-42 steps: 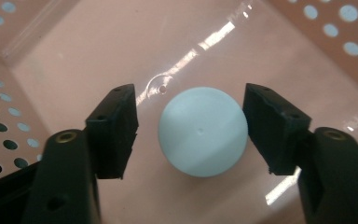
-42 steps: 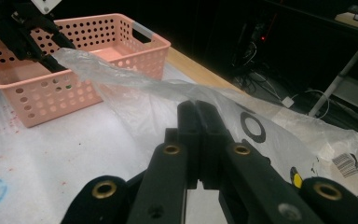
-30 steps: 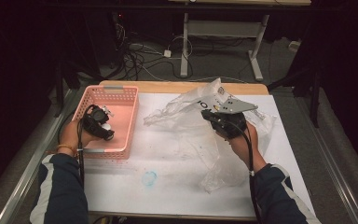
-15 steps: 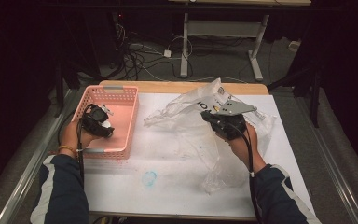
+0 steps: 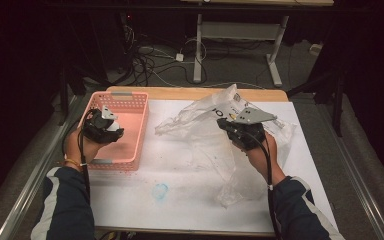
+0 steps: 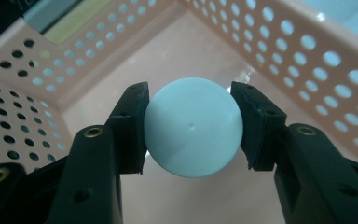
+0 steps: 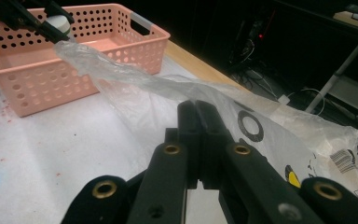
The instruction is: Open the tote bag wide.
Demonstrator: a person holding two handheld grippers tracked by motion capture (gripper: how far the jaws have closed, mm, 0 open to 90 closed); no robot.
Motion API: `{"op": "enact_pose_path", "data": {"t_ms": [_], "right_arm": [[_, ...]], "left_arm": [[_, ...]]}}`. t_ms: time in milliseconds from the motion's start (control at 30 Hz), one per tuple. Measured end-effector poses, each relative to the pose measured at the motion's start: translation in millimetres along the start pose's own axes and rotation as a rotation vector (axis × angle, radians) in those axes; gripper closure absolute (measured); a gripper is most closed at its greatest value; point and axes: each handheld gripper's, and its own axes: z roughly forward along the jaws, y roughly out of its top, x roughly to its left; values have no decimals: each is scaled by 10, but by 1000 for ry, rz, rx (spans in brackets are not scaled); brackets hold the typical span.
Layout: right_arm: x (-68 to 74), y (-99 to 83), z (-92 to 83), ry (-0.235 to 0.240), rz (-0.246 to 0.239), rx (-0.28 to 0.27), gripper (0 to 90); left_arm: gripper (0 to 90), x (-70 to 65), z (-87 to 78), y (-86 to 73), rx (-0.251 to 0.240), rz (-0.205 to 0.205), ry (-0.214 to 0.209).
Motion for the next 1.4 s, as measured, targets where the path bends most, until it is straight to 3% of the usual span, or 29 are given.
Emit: {"op": "enact_pose_path", "data": {"t_ms": [533, 600, 800, 933, 1067, 1300, 1400], "right_arm": [[-12, -11, -10, -8, 6, -8, 900], [-12, -13, -6, -9, 5, -6, 900], [-19, -16, -8, -14, 9, -10, 900], [-38, -11, -22, -24, 4, -18, 900], [-55, -20, -10, -26, 13, -16, 900], [-41, -10, -17, -27, 12, -24, 900], [-47, 0, -32, -31, 12, -30, 900]], "left_arm": [[488, -331, -214, 182, -133, 70, -51], [488, -391, -252, 222, -155, 75, -75], [487, -645, -397, 376, -232, 123, -88], [488, -792, -476, 458, -284, 147, -140], [488, -1026, -511, 566, -312, 216, -197], [487, -1341, -560, 680, -321, 322, -188], [487, -1333, -640, 690, -341, 326, -176]]}}
